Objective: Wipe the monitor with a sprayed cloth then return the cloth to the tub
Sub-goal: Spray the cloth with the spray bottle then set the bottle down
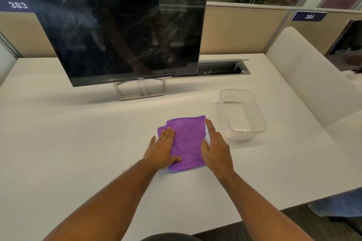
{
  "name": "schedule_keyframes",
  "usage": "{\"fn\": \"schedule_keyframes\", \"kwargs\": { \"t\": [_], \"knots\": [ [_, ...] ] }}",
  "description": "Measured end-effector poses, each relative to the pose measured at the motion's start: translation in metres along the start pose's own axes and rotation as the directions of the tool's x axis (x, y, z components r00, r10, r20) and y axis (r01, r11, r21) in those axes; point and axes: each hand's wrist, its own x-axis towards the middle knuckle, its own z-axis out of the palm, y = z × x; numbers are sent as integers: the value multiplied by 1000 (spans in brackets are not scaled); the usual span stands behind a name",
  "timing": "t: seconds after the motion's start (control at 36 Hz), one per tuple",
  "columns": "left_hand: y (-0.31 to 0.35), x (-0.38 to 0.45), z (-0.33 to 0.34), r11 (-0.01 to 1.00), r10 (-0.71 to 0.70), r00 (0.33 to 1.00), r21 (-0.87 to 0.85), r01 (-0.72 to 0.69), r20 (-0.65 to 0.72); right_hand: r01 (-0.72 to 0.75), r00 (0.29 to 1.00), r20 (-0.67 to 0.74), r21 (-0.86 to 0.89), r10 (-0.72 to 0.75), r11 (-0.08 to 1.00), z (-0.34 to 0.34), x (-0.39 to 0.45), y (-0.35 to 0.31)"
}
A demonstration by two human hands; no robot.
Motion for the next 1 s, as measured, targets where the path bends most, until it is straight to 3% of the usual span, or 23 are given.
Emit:
{"fn": "schedule_keyframes", "kwargs": {
  "t": [0.25, 0.56, 1.0],
  "knots": [
    [-2, 2, 2, 1000, -5, 1000, -4, 5, -7, 123, 990, -63, -27, -125, 992, 4, -18, 23],
    [-2, 3, 2, 1000, -13, 1000, 2, 13, -3, -198, 951, -209, 150, 227, 969, -9, -19, 74],
    [0, 1, 1, 1000, -18, 1000, 22, 18, 23, -281, 912, -197, 338, 359, 898, -19, -18, 98]
  ]
}}
